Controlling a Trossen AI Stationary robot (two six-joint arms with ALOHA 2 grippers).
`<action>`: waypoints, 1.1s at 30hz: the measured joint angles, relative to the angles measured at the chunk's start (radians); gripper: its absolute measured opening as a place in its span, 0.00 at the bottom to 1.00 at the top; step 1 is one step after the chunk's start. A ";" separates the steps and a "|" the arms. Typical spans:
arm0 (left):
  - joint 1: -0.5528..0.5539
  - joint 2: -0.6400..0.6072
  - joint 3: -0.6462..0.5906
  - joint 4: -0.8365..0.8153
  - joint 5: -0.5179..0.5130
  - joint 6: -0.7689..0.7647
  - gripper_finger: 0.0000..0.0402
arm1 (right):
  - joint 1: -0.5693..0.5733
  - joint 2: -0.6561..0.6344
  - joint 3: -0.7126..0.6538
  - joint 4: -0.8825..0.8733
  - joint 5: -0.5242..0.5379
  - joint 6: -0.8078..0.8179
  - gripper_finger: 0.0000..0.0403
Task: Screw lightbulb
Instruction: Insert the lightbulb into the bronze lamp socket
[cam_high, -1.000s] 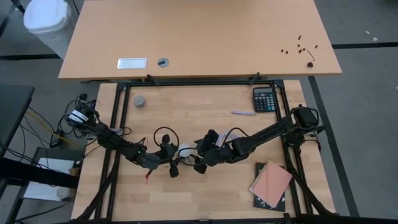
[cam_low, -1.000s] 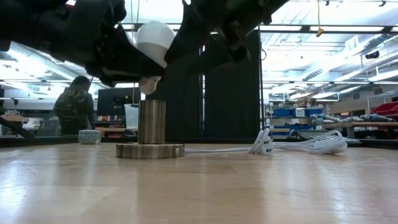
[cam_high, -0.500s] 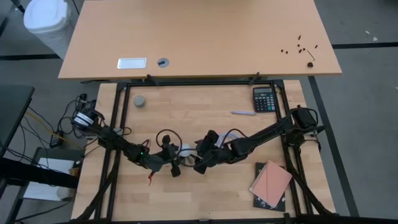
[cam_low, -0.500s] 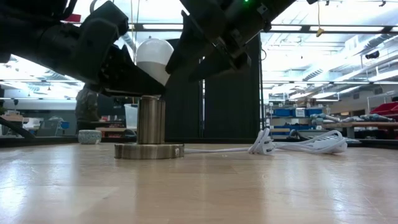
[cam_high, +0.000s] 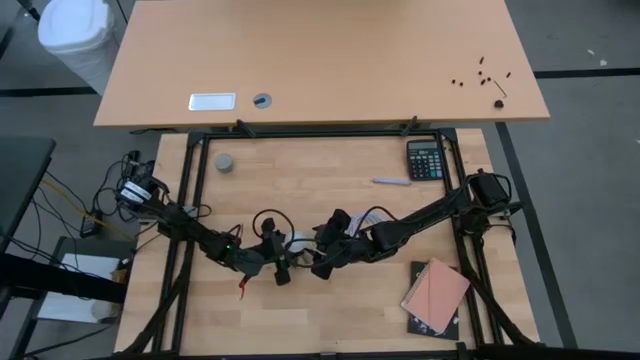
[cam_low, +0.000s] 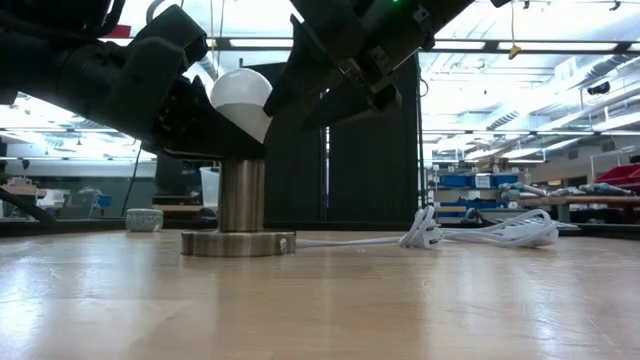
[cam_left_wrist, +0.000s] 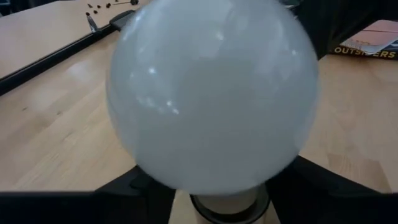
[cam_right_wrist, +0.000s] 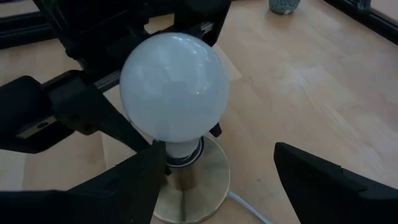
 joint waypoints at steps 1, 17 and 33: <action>0.000 0.000 0.000 0.000 0.000 0.000 0.58 | 0.000 0.000 0.000 -0.001 0.000 -0.001 0.77; -0.020 0.000 0.000 0.002 -0.009 0.050 0.66 | 0.009 0.000 0.000 -0.051 -0.006 -0.026 0.77; -0.063 -0.018 0.000 -0.051 -0.082 0.073 0.70 | 0.050 -0.059 0.000 -0.137 -0.010 -0.019 0.77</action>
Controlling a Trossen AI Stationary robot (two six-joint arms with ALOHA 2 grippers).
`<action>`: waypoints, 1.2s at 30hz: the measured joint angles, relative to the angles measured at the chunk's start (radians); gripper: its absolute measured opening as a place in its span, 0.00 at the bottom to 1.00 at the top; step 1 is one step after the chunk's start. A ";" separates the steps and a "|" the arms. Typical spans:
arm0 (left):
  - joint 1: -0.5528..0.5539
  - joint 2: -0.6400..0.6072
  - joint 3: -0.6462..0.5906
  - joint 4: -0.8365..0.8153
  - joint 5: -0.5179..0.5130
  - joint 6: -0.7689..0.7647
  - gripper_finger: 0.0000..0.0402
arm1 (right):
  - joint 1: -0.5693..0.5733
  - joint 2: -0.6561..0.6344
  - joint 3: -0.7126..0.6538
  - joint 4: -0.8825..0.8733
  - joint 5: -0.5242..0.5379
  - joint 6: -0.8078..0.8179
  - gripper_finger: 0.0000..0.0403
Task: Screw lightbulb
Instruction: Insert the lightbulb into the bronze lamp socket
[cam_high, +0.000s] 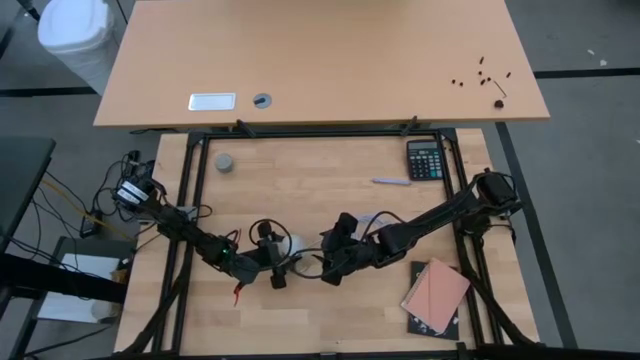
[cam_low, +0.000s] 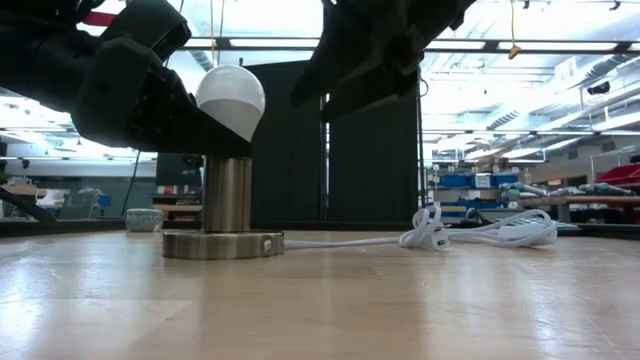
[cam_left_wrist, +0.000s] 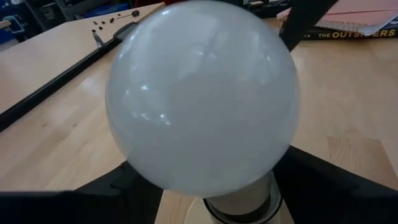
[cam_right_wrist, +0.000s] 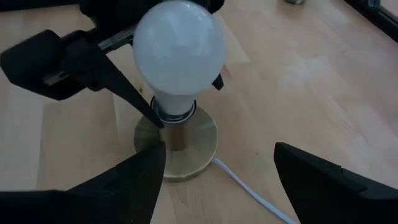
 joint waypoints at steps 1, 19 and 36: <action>0.000 0.000 0.000 0.000 -0.001 -0.001 0.70 | 0.001 -0.004 0.000 -0.002 0.000 0.000 0.77; -0.007 0.000 0.000 -0.009 -0.026 -0.022 0.72 | 0.041 -0.011 0.000 -0.085 0.003 0.032 0.77; -0.006 0.000 0.000 -0.010 -0.027 -0.026 0.76 | 0.054 -0.026 0.000 -0.117 -0.030 0.031 0.77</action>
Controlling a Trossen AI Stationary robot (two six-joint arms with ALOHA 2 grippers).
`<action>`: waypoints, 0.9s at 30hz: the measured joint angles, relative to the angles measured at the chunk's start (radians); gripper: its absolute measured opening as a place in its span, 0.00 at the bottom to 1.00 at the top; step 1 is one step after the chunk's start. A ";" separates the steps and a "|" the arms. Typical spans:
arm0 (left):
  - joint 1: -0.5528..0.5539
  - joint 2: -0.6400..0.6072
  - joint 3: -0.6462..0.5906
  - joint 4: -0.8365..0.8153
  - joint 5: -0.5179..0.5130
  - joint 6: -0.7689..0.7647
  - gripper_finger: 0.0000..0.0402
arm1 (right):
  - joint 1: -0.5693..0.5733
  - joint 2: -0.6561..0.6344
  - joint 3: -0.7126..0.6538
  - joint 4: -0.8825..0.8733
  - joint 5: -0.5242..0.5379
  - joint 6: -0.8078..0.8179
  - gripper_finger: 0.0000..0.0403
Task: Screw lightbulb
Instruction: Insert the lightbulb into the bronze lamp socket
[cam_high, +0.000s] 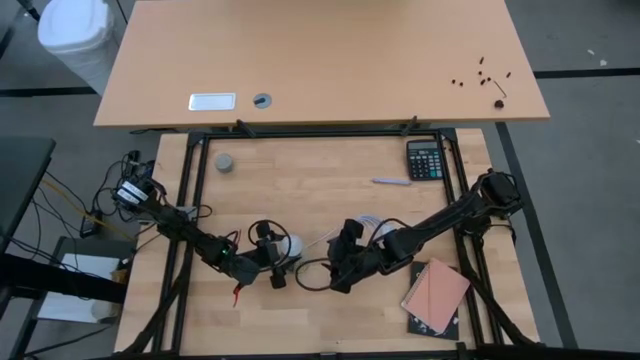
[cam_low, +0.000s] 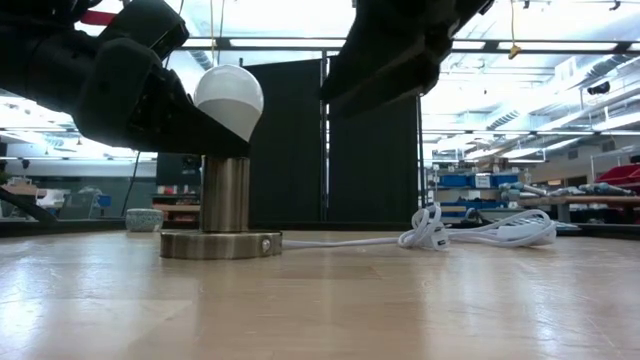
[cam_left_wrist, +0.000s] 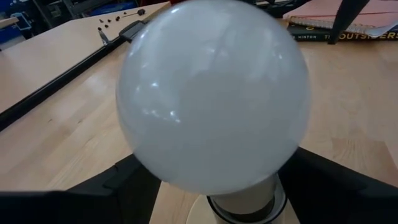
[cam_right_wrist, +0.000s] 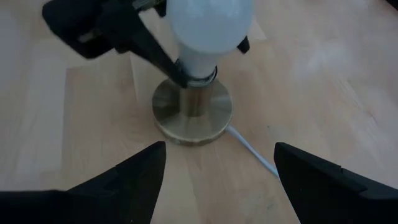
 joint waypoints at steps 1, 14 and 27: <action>0.000 0.000 0.000 0.000 0.000 0.000 0.76 | 0.000 -0.003 0.000 -0.005 -0.001 0.009 0.77; -0.013 -0.003 0.000 -0.001 -0.018 -0.001 0.90 | -0.013 -0.077 0.000 -0.069 -0.032 -0.004 0.77; -0.048 -0.003 -0.001 -0.010 -0.044 -0.032 0.90 | -0.044 -0.073 0.180 -0.162 -0.125 -0.175 0.77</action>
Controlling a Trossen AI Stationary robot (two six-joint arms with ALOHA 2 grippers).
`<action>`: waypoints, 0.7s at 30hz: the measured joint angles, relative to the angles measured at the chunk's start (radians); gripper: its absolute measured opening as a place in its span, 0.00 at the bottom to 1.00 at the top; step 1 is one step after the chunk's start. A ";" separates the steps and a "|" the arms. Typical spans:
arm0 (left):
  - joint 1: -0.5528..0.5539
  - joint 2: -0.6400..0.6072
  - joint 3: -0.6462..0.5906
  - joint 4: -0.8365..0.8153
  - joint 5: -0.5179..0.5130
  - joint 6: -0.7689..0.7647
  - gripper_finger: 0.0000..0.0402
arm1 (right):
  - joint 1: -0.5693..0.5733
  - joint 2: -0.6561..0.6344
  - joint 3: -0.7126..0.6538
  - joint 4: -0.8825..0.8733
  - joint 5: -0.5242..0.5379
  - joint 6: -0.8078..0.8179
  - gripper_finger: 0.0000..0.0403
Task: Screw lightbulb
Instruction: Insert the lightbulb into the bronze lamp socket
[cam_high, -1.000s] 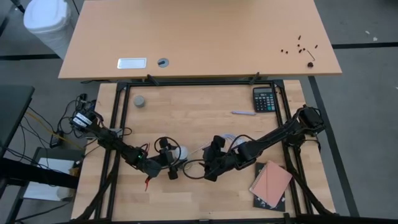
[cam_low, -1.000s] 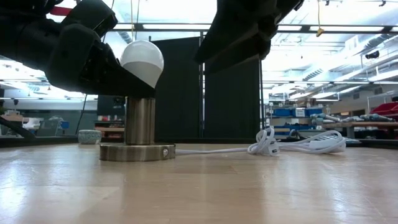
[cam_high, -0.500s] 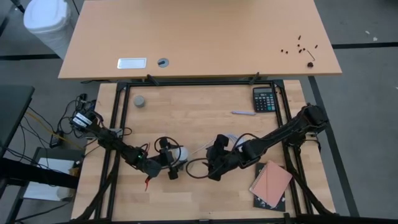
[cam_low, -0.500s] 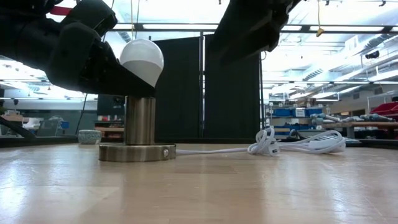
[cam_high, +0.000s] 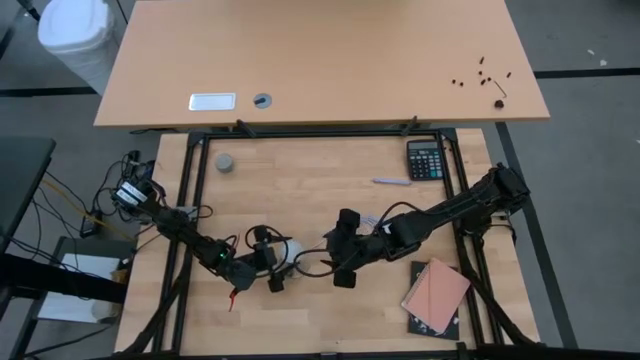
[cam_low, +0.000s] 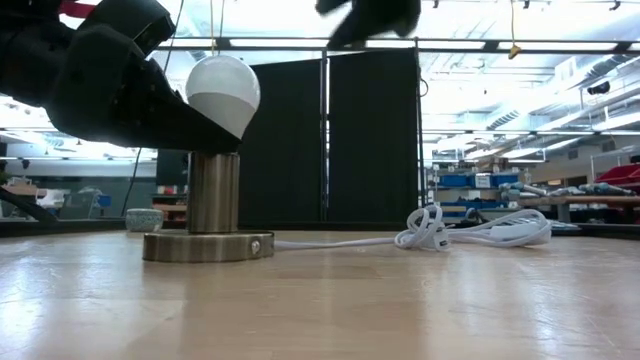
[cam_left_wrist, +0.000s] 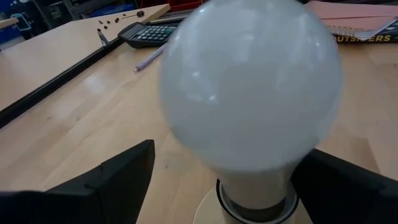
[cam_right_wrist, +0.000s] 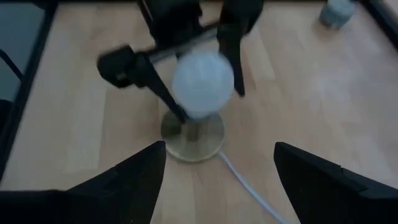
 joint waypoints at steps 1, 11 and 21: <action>0.000 0.000 0.000 0.001 0.001 0.000 0.90 | -0.003 0.000 0.012 -0.005 0.000 -0.010 0.77; -0.005 0.000 0.000 0.026 0.020 0.016 0.90 | -0.021 0.000 0.018 -0.023 0.000 -0.013 0.77; 0.006 0.000 0.000 0.022 0.001 0.042 0.90 | -0.031 0.000 0.018 -0.038 0.000 -0.018 0.77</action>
